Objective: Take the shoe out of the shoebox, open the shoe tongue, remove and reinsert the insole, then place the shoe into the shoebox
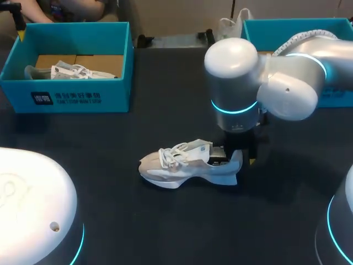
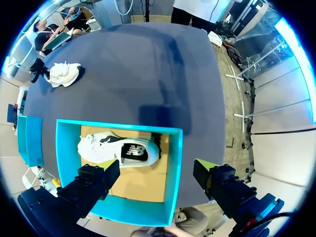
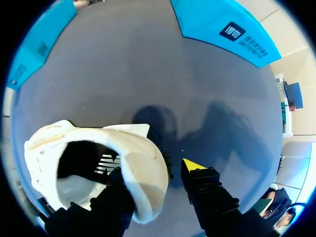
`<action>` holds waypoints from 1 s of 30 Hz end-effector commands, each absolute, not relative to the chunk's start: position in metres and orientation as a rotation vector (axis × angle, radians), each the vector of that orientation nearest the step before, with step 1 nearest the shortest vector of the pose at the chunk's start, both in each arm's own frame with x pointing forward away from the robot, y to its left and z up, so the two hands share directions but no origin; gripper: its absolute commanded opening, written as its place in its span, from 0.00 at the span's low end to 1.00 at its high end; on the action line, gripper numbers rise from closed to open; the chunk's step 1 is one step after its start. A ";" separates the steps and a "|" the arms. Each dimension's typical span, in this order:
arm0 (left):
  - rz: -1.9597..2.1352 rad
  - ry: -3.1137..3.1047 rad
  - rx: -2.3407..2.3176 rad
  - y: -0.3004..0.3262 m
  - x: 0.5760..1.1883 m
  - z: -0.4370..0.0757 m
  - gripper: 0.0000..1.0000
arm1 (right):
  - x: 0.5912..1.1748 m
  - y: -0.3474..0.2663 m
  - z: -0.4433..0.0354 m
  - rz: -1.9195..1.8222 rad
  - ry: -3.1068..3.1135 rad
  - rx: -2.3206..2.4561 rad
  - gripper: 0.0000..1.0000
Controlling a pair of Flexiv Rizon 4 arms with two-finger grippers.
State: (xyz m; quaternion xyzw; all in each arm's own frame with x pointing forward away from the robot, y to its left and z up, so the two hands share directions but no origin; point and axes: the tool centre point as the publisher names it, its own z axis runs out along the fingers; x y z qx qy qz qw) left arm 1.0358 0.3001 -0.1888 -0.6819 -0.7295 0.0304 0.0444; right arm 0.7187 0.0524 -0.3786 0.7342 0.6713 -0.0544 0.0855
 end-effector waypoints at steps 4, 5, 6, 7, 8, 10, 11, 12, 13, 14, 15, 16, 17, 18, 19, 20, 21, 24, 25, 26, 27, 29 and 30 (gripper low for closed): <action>0.090 -2.228 -2.082 0.300 1.036 -0.188 1.00 | 0.717 0.053 -0.351 -0.109 2.026 2.183 0.67; 0.090 -2.228 -2.082 0.300 1.036 -0.188 1.00 | 0.716 0.054 -0.346 -0.105 2.032 2.177 0.71; 0.090 -2.228 -2.082 0.300 1.036 -0.188 1.00 | 0.715 0.055 -0.342 -0.102 2.047 2.169 0.75; 0.090 -2.228 -2.082 0.300 1.036 -0.188 1.00 | 0.715 0.056 -0.338 -0.083 2.067 2.168 0.86; 0.090 -2.228 -2.082 0.300 1.036 -0.188 1.00 | 0.714 0.057 -0.333 -0.085 2.097 2.152 0.96; 0.090 -2.228 -2.082 0.300 1.036 -0.188 1.00 | 0.713 0.059 -0.323 -0.098 2.132 2.131 1.00; 0.090 -2.228 -2.082 0.300 1.036 -0.188 1.00 | 0.711 0.060 -0.318 -0.094 2.150 2.108 1.00; 0.090 -2.228 -2.082 0.300 1.036 -0.188 1.00 | 0.710 0.061 -0.314 -0.076 2.171 2.100 1.00; 0.090 -2.228 -2.082 0.300 1.036 -0.188 1.00 | 0.709 0.061 -0.310 -0.063 2.191 2.087 1.00; 0.090 -2.228 -2.082 0.300 1.036 -0.188 1.00 | 0.708 0.062 -0.306 -0.055 2.217 2.069 1.00; 0.090 -2.228 -2.082 0.300 1.036 -0.188 1.00 | 0.707 0.063 -0.302 -0.031 2.248 2.046 1.00; 0.090 -2.228 -2.082 0.300 1.036 -0.188 1.00 | 0.707 0.065 -0.297 -0.007 2.277 2.026 1.00; 0.090 -2.228 -2.082 0.300 1.036 -0.188 1.00 | 0.707 0.066 -0.293 0.005 2.300 1.997 1.00; 0.090 -2.228 -2.082 0.300 1.036 -0.188 1.00 | 0.707 0.068 -0.289 0.023 2.332 1.959 1.00; 0.090 -2.228 -2.082 0.300 1.036 -0.188 1.00 | 0.707 0.069 -0.285 0.028 2.357 1.922 1.00; 0.090 -2.228 -2.082 0.300 1.036 -0.188 1.00 | 0.707 0.070 -0.282 0.037 2.389 1.868 1.00; 0.090 -2.228 -2.082 0.300 1.036 -0.188 1.00 | 0.707 0.071 -0.278 0.033 2.424 1.808 1.00; 0.090 -2.228 -2.082 0.300 1.036 -0.188 1.00 | 0.710 0.071 -0.271 0.033 2.505 1.643 1.00; 0.090 -2.228 -2.082 0.300 1.036 -0.188 1.00 | 0.711 0.072 -0.269 0.028 2.538 1.578 1.00; 0.090 -2.228 -2.082 0.300 1.036 -0.188 1.00 | 0.712 0.073 -0.267 0.024 2.576 1.501 1.00; 0.090 -2.228 -2.082 0.300 1.036 -0.188 1.00 | 0.712 0.073 -0.265 0.023 2.619 1.426 1.00; 0.090 -2.228 -2.082 0.300 1.036 -0.188 1.00 | 0.714 0.074 -0.260 0.022 2.700 1.258 1.00; 0.090 -2.228 -2.082 0.300 1.036 -0.188 1.00 | 0.714 0.074 -0.258 0.013 2.735 1.170 1.00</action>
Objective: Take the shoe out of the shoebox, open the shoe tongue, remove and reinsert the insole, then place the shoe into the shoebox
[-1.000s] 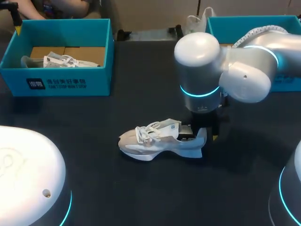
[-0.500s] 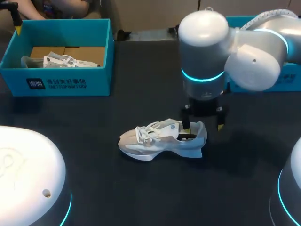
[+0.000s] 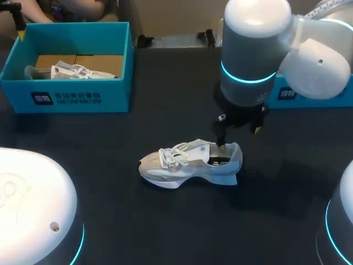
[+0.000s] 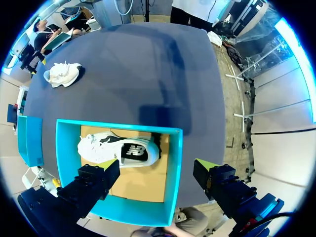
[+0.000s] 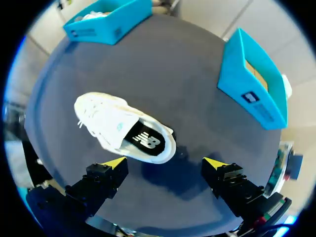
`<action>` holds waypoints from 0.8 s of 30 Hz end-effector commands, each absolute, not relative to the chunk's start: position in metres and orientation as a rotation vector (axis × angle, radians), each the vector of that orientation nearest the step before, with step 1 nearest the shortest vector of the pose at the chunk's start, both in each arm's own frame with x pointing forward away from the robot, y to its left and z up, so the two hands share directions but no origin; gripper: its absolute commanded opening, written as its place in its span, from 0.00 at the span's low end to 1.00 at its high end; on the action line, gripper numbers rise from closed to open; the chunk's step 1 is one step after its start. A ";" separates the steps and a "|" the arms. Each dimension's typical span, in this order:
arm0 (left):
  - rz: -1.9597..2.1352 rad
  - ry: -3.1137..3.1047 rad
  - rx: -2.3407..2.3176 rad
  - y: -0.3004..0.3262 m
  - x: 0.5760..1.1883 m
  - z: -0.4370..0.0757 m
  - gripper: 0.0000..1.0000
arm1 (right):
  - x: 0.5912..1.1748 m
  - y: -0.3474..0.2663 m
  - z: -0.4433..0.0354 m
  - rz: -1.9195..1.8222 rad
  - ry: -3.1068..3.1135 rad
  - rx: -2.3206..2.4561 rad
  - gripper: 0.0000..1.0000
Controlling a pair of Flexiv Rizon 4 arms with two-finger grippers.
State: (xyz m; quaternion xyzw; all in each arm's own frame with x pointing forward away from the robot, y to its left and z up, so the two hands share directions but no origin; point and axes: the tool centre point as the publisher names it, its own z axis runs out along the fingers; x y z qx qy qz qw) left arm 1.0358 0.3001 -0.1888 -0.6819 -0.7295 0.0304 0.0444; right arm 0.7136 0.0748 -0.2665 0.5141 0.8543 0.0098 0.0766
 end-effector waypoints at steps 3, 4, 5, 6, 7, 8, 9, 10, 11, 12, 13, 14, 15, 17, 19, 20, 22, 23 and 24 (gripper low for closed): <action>0.090 -2.228 -2.082 0.300 1.036 -0.188 1.00 | 0.714 0.073 -0.249 0.009 2.828 0.930 1.00; 0.090 -2.228 -2.082 0.300 1.036 -0.188 1.00 | 0.713 0.072 -0.248 0.010 2.866 0.858 1.00; 0.090 -2.228 -2.082 0.300 1.036 -0.188 1.00 | 0.712 0.071 -0.246 0.002 2.915 0.787 1.00; 0.090 -2.228 -2.082 0.300 1.036 -0.188 1.00 | 0.712 0.069 -0.245 -0.037 2.933 0.738 1.00; 0.090 -2.228 -2.082 0.300 1.036 -0.188 1.00 | 0.712 0.069 -0.245 -0.037 2.933 0.738 1.00; 0.090 -2.228 -2.082 0.300 1.036 -0.188 1.00 | 0.712 0.069 -0.245 -0.037 2.933 0.738 1.00; 0.090 -2.228 -2.082 0.300 1.036 -0.188 1.00 | 0.712 0.069 -0.245 -0.037 2.933 0.738 1.00; 0.090 -2.228 -2.082 0.300 1.036 -0.188 1.00 | 0.712 0.069 -0.245 -0.037 2.933 0.738 1.00; 0.090 -2.228 -2.082 0.300 1.036 -0.188 1.00 | 0.712 0.069 -0.245 -0.037 2.933 0.738 1.00; 0.090 -2.228 -2.082 0.300 1.036 -0.188 1.00 | 0.712 0.069 -0.245 -0.037 2.933 0.738 1.00; 0.090 -2.228 -2.082 0.300 1.036 -0.188 1.00 | 0.712 0.069 -0.245 -0.037 2.933 0.738 1.00; 0.090 -2.228 -2.082 0.300 1.036 -0.188 1.00 | 0.712 0.069 -0.245 -0.037 2.933 0.738 1.00; 0.090 -2.228 -2.082 0.300 1.036 -0.188 1.00 | 0.712 0.069 -0.245 -0.037 2.933 0.738 1.00; 0.090 -2.228 -2.082 0.300 1.036 -0.188 1.00 | 0.712 0.069 -0.245 -0.037 2.933 0.738 1.00; 0.090 -2.228 -2.082 0.300 1.036 -0.188 1.00 | 0.712 0.069 -0.245 -0.037 2.933 0.738 1.00; 0.090 -2.228 -2.082 0.300 1.036 -0.188 1.00 | 0.712 0.069 -0.245 -0.037 2.933 0.738 1.00; 0.090 -2.228 -2.082 0.300 1.036 -0.188 1.00 | 0.712 0.069 -0.245 -0.037 2.933 0.738 1.00; 0.090 -2.228 -2.082 0.300 1.036 -0.188 1.00 | 0.712 0.069 -0.245 -0.037 2.933 0.738 1.00; 0.090 -2.228 -2.082 0.300 1.036 -0.188 1.00 | 0.712 0.069 -0.245 -0.037 2.933 0.738 1.00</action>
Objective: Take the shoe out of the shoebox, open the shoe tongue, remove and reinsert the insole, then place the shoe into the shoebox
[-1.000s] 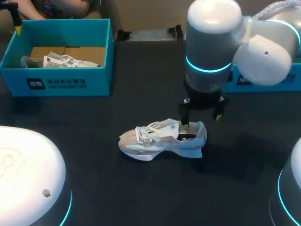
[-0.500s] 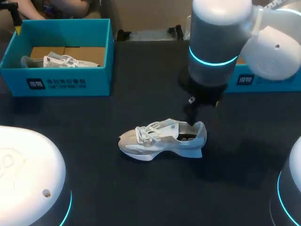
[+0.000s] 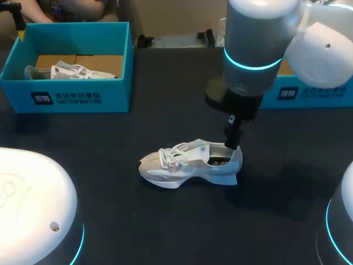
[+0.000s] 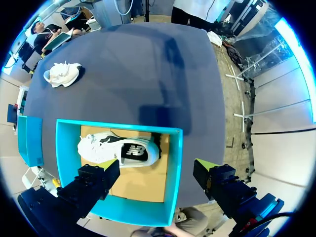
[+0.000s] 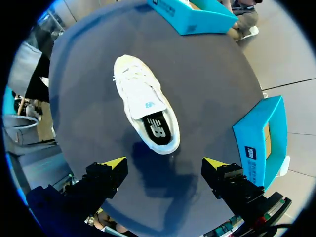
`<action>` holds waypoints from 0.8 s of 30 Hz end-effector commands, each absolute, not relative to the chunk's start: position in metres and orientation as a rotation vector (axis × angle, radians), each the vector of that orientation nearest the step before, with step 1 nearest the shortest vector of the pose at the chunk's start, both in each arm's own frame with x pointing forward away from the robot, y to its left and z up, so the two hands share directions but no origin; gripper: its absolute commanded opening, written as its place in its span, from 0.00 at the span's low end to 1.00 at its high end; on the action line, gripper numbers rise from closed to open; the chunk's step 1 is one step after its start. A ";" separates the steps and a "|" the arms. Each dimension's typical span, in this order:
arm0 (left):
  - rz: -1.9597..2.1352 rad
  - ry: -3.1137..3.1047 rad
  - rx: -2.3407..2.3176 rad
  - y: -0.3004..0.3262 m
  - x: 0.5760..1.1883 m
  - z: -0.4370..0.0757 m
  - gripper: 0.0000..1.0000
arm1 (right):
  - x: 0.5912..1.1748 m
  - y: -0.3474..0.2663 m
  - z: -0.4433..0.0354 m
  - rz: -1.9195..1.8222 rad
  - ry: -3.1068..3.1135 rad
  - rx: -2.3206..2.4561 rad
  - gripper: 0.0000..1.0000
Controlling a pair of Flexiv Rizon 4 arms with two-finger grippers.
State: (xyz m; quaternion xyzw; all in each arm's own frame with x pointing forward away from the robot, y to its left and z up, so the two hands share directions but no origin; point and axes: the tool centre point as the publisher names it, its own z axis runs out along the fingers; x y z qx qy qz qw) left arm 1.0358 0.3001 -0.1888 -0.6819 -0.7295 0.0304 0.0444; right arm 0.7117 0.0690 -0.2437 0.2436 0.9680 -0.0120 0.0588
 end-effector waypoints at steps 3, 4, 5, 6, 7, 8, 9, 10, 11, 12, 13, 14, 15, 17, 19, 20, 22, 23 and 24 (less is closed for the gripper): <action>0.090 -2.228 -2.082 0.300 1.036 -0.188 1.00 | 0.710 0.069 -0.246 0.125 2.952 0.684 1.00; 0.090 -2.228 -2.082 0.300 1.036 -0.188 1.00 | 0.709 0.068 -0.246 0.168 2.951 0.643 1.00; 0.090 -2.228 -2.082 0.300 1.036 -0.188 1.00 | 0.707 0.069 -0.245 0.258 2.960 0.627 1.00; 0.090 -2.228 -2.082 0.300 1.036 -0.188 1.00 | 0.706 0.068 -0.246 0.309 2.965 0.600 1.00; 0.090 -2.228 -2.082 0.300 1.036 -0.188 1.00 | 0.706 0.067 -0.246 0.342 2.964 0.577 1.00; 0.090 -2.228 -2.082 0.300 1.036 -0.188 1.00 | 0.705 0.066 -0.246 0.365 2.966 0.558 1.00; 0.090 -2.228 -2.082 0.300 1.036 -0.188 1.00 | 0.704 0.065 -0.246 0.393 2.977 0.516 1.00; 0.090 -2.228 -2.082 0.300 1.036 -0.188 1.00 | 0.703 0.064 -0.246 0.407 2.972 0.480 1.00; 0.090 -2.228 -2.082 0.300 1.036 -0.188 1.00 | 0.702 0.063 -0.245 0.426 2.970 0.447 1.00; 0.090 -2.228 -2.082 0.300 1.036 -0.188 1.00 | 0.701 0.062 -0.245 0.471 2.969 0.422 1.00; 0.090 -2.228 -2.082 0.300 1.036 -0.188 1.00 | 0.701 0.060 -0.245 0.504 2.972 0.387 1.00; 0.090 -2.228 -2.082 0.300 1.036 -0.188 1.00 | 0.700 0.059 -0.245 0.528 2.974 0.353 1.00; 0.090 -2.228 -2.082 0.300 1.036 -0.188 1.00 | 0.700 0.057 -0.245 0.544 2.980 0.320 1.00; 0.090 -2.228 -2.082 0.300 1.036 -0.188 1.00 | 0.699 0.054 -0.246 0.588 2.998 0.229 1.00; 0.090 -2.228 -2.082 0.300 1.036 -0.188 1.00 | 0.698 0.051 -0.247 0.592 3.013 0.161 1.00; 0.090 -2.228 -2.082 0.300 1.036 -0.188 1.00 | 0.697 0.049 -0.248 0.622 3.012 0.137 1.00; 0.090 -2.228 -2.082 0.300 1.036 -0.188 1.00 | 0.695 0.045 -0.249 0.661 3.006 0.092 1.00; 0.090 -2.228 -2.082 0.300 1.036 -0.188 1.00 | 0.695 0.043 -0.250 0.691 3.004 0.059 1.00; 0.090 -2.228 -2.082 0.300 1.036 -0.188 1.00 | 0.694 0.041 -0.251 0.726 2.999 0.028 1.00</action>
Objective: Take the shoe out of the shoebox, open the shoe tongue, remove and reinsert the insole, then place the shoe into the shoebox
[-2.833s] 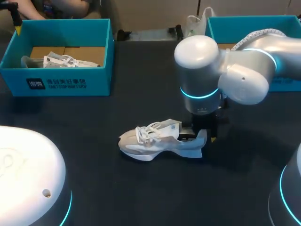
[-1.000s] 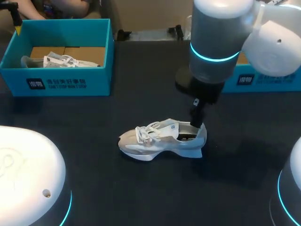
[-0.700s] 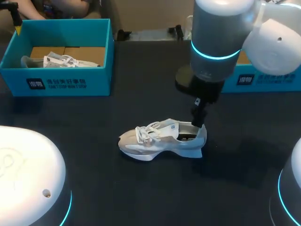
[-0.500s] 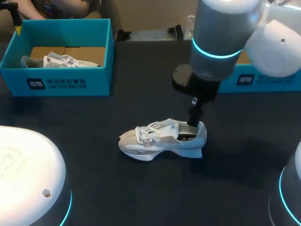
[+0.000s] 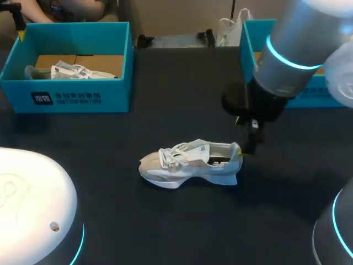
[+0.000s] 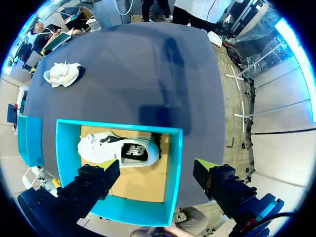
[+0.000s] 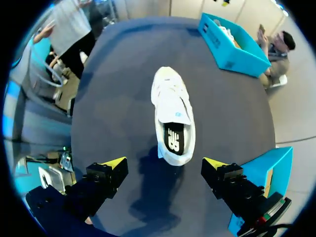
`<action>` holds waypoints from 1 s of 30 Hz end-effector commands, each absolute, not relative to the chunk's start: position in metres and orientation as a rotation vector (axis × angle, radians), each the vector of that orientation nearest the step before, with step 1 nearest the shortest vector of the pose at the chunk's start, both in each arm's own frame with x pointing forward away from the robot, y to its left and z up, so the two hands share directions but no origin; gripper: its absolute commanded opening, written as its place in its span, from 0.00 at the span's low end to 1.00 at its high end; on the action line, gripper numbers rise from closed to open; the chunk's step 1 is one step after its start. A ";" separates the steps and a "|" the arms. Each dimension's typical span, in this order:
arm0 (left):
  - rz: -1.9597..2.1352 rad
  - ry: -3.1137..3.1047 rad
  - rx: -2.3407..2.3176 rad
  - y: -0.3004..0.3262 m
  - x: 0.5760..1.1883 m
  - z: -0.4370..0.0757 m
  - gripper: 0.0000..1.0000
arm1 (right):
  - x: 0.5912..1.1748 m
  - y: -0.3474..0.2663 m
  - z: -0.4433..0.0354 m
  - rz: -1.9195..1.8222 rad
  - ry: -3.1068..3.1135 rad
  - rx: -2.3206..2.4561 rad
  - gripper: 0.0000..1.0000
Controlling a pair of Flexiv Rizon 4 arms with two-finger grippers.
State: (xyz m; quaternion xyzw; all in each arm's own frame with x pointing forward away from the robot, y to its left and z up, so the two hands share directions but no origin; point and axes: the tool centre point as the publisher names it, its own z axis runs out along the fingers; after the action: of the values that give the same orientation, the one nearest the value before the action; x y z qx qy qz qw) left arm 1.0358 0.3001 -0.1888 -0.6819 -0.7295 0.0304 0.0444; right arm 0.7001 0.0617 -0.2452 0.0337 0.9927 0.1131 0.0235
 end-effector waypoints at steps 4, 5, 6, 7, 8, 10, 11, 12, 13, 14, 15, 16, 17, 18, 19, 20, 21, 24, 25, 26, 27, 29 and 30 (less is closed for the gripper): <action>0.090 -2.228 -2.082 0.300 1.036 -0.188 1.00 | 0.695 0.035 -0.258 0.839 2.991 -0.035 1.00; 0.090 -2.228 -2.082 0.300 1.036 -0.188 1.00 | 0.695 0.032 -0.260 0.841 2.988 -0.025 1.00; 0.090 -2.228 -2.082 0.300 1.036 -0.188 1.00 | 0.696 0.030 -0.263 0.865 2.981 -0.024 1.00; 0.090 -2.228 -2.082 0.300 1.036 -0.188 1.00 | 0.697 0.029 -0.265 0.897 2.974 -0.034 1.00; 0.090 -2.228 -2.082 0.300 1.036 -0.188 1.00 | 0.698 0.027 -0.267 0.926 2.965 -0.018 1.00; 0.090 -2.228 -2.082 0.300 1.036 -0.188 1.00 | 0.700 0.023 -0.272 0.996 2.940 -0.015 1.00; 0.090 -2.228 -2.082 0.300 1.036 -0.188 1.00 | 0.701 0.021 -0.275 1.036 2.926 -0.006 1.00; 0.090 -2.228 -2.082 0.300 1.036 -0.188 1.00 | 0.702 0.018 -0.278 1.073 2.913 0.002 1.00; 0.090 -2.228 -2.082 0.300 1.036 -0.188 1.00 | 0.703 0.017 -0.280 1.108 2.899 0.000 1.00; 0.090 -2.228 -2.082 0.300 1.036 -0.188 1.00 | 0.704 0.015 -0.282 1.148 2.889 0.002 1.00; 0.090 -2.228 -2.082 0.300 1.036 -0.188 1.00 | 0.705 0.013 -0.284 1.174 2.882 -0.002 1.00; 0.090 -2.228 -2.082 0.300 1.036 -0.188 1.00 | 0.706 0.012 -0.286 1.204 2.876 -0.013 1.00; 0.090 -2.228 -2.082 0.300 1.036 -0.188 1.00 | 0.707 0.009 -0.288 1.217 2.875 0.001 1.00; 0.090 -2.228 -2.082 0.300 1.036 -0.188 1.00 | 0.708 0.008 -0.290 1.209 2.879 0.025 1.00; 0.090 -2.228 -2.082 0.300 1.036 -0.188 1.00 | 0.709 0.006 -0.292 1.208 2.883 0.035 1.00; 0.090 -2.228 -2.082 0.300 1.036 -0.188 1.00 | 0.709 0.006 -0.292 1.208 2.883 0.035 1.00; 0.090 -2.228 -2.082 0.300 1.036 -0.188 1.00 | 0.709 0.006 -0.292 1.208 2.883 0.035 1.00; 0.090 -2.228 -2.082 0.300 1.036 -0.188 1.00 | 0.709 0.006 -0.292 1.208 2.883 0.035 1.00; 0.090 -2.228 -2.082 0.300 1.036 -0.188 1.00 | 0.709 0.006 -0.292 1.208 2.883 0.035 1.00; 0.090 -2.228 -2.082 0.300 1.036 -0.188 1.00 | 0.709 0.006 -0.292 1.208 2.883 0.035 1.00; 0.090 -2.228 -2.082 0.300 1.036 -0.188 1.00 | 0.709 0.006 -0.292 1.208 2.883 0.035 1.00; 0.090 -2.228 -2.082 0.300 1.036 -0.188 1.00 | 0.709 0.006 -0.292 1.208 2.883 0.035 1.00; 0.090 -2.228 -2.082 0.300 1.036 -0.188 1.00 | 0.709 0.006 -0.292 1.208 2.883 0.035 1.00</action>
State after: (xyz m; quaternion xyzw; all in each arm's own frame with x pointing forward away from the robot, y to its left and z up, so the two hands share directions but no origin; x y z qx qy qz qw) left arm 1.0358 0.3001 -0.1889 -0.6819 -0.7295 0.0304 0.0444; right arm 0.7121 0.0077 -0.2895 0.0107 0.9337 0.3579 0.0040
